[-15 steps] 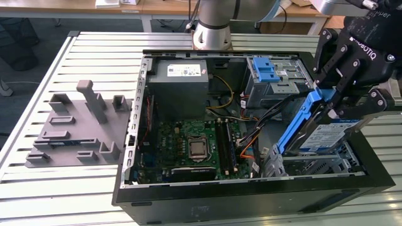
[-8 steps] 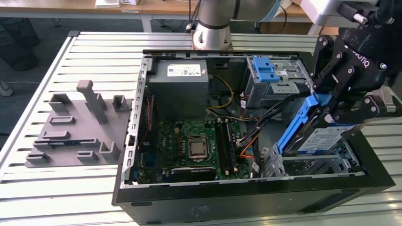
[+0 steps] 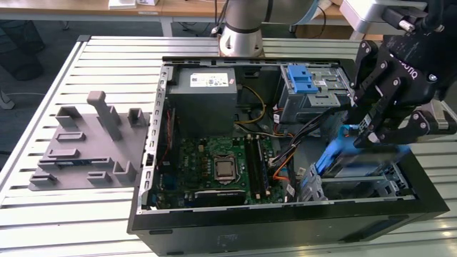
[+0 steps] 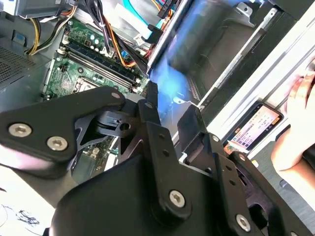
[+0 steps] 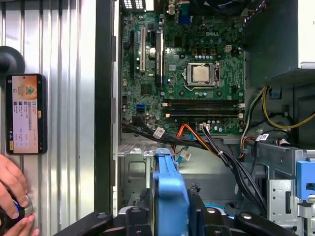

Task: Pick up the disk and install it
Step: 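Insert the disk into the insertion slot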

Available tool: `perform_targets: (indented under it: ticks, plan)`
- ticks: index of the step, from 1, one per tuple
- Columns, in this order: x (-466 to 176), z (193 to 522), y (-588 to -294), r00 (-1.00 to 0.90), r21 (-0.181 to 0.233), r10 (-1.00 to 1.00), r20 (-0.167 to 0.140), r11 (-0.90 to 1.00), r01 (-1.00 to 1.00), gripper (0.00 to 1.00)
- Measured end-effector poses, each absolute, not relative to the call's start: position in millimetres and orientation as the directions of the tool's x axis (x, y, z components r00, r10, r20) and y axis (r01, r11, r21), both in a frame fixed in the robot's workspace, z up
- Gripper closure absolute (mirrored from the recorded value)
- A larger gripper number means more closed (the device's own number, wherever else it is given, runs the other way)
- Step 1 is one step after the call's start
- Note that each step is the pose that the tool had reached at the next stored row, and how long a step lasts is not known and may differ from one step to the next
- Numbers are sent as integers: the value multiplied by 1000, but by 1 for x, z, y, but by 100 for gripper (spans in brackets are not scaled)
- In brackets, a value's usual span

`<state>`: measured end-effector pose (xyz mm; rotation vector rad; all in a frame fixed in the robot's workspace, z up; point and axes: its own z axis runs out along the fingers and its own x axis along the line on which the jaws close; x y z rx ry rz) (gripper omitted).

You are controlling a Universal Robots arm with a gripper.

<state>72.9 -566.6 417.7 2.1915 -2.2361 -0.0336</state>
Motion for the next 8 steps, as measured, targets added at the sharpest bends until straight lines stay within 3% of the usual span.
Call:
perform_targets:
  ticks: [1,8]
  plan:
    - [73,417,-567,-20,23,-1000,-8,20,-1000,56]
    - [73,408,-567,-20,23,-1000,-8,20,-1000,56]
